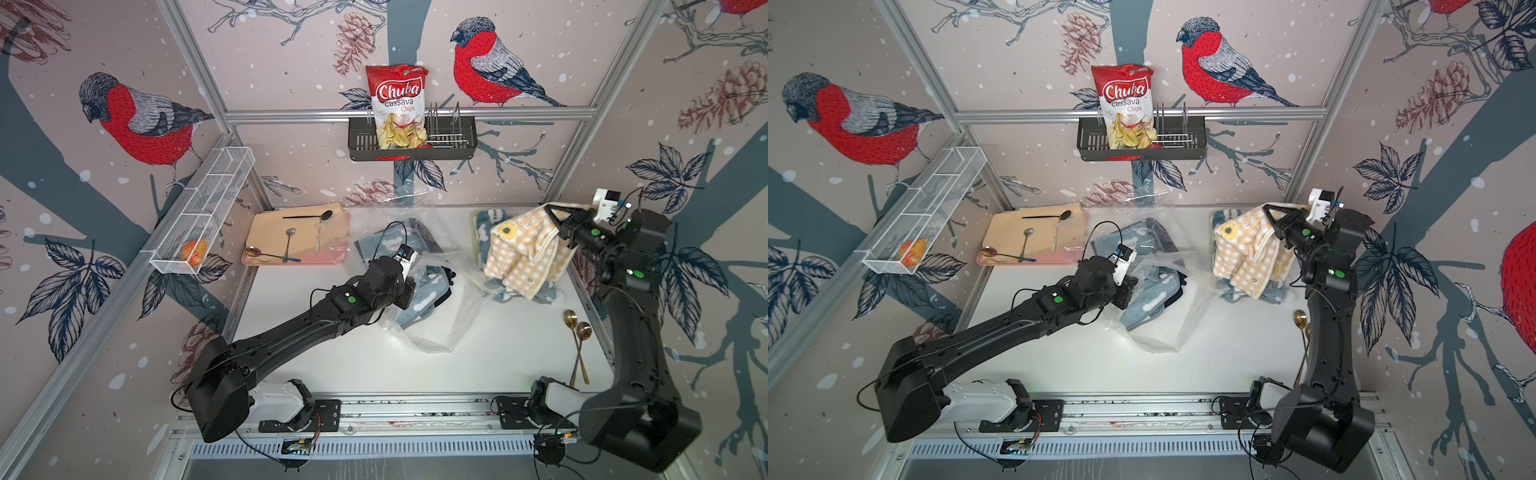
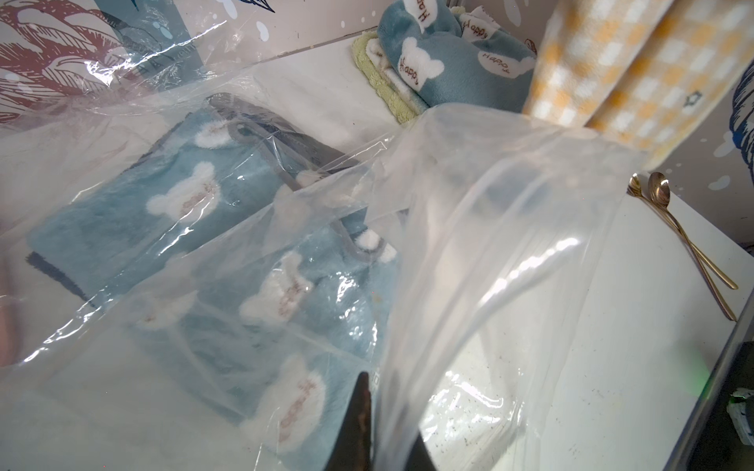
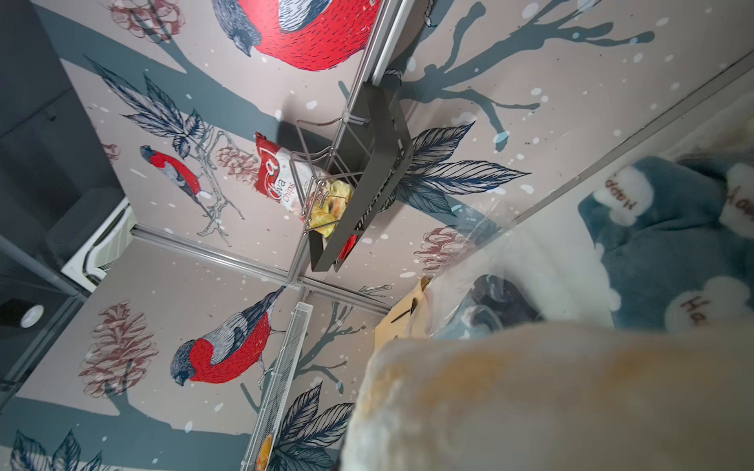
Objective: Take the blanket out of the vacuum bag
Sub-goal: Place the blanket at the corner of the board.
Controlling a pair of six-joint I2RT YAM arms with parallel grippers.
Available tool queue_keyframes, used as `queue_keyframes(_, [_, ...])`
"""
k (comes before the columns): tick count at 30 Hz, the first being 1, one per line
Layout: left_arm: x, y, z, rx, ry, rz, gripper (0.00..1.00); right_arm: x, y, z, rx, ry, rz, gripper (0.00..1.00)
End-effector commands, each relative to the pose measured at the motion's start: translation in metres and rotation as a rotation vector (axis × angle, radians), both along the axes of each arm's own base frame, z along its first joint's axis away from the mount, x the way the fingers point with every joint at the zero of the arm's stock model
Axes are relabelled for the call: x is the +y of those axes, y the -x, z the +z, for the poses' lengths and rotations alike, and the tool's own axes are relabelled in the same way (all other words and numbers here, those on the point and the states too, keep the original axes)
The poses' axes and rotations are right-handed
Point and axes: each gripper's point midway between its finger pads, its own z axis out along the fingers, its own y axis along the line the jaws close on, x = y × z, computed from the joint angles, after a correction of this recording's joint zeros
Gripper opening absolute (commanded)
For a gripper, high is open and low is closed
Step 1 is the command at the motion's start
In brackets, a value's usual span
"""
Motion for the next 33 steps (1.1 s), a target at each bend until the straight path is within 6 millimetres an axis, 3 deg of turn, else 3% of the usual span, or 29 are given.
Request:
queue_keyframes(1, [-0.003, -0.006, 0.007, -0.005, 0.025, -0.001, 0.1, -0.005, -0.033, 0.034, -0.122, 0.082, -0.026, 0.0])
queue_keyframes(4, [0.0, -0.008, 0.006, 0.002, 0.023, 0.006, 0.09, -0.011, -0.044, 0.067, -0.229, 0.07, -0.044, 0.0])
queue_keyframes(6, [0.001, -0.009, 0.008, -0.003, 0.027, 0.008, 0.09, -0.013, -0.052, 0.053, -0.204, 0.056, -0.047, 0.0])
queue_keyframes(8, [0.002, -0.009, 0.01, -0.006, 0.031, 0.007, 0.09, -0.017, -0.059, 0.006, -0.126, 0.074, -0.06, 0.0])
queue_keyframes(10, [0.002, -0.008, 0.01, -0.008, 0.033, 0.007, 0.09, -0.019, -0.057, -0.064, -0.01, 0.078, -0.073, 0.0])
queue_keyframes(12, [0.001, -0.007, 0.01, -0.004, 0.039, 0.001, 0.09, -0.019, -0.048, -0.12, 0.101, 0.058, -0.093, 0.0])
queue_keyframes(14, [0.0, -0.006, 0.01, 0.003, 0.043, -0.005, 0.09, -0.019, -0.032, -0.163, 0.223, 0.061, -0.133, 0.0])
queue_keyframes(16, [0.0, -0.005, 0.009, 0.01, 0.044, -0.007, 0.09, -0.02, -0.01, -0.192, 0.293, 0.05, -0.229, 0.0])
queue_keyframes(18, [-0.001, -0.005, 0.009, 0.01, 0.048, -0.009, 0.09, -0.013, 0.005, -0.2, 0.286, 0.035, -0.275, 0.01])
queue_keyframes(22, [-0.002, -0.004, 0.01, 0.016, 0.053, -0.015, 0.09, -0.02, 0.013, -0.21, 0.354, 0.059, -0.342, 0.02])
queue_keyframes(29, [0.002, -0.001, 0.018, -0.002, 0.069, -0.008, 0.1, -0.034, 0.006, -0.19, 0.356, 0.097, -0.385, 0.07])
queue_keyframes(30, [0.003, -0.001, 0.02, -0.004, 0.073, -0.007, 0.1, -0.036, 0.007, -0.191, 0.366, 0.101, -0.392, 0.13])
queue_keyframes(31, [0.003, -0.001, 0.021, -0.005, 0.076, -0.006, 0.1, -0.04, 0.01, -0.193, 0.377, 0.102, -0.404, 0.33])
queue_keyframes(33, [0.003, 0.0, 0.023, -0.008, 0.08, -0.01, 0.12, -0.047, 0.019, -0.201, 0.402, 0.109, -0.429, 0.48])
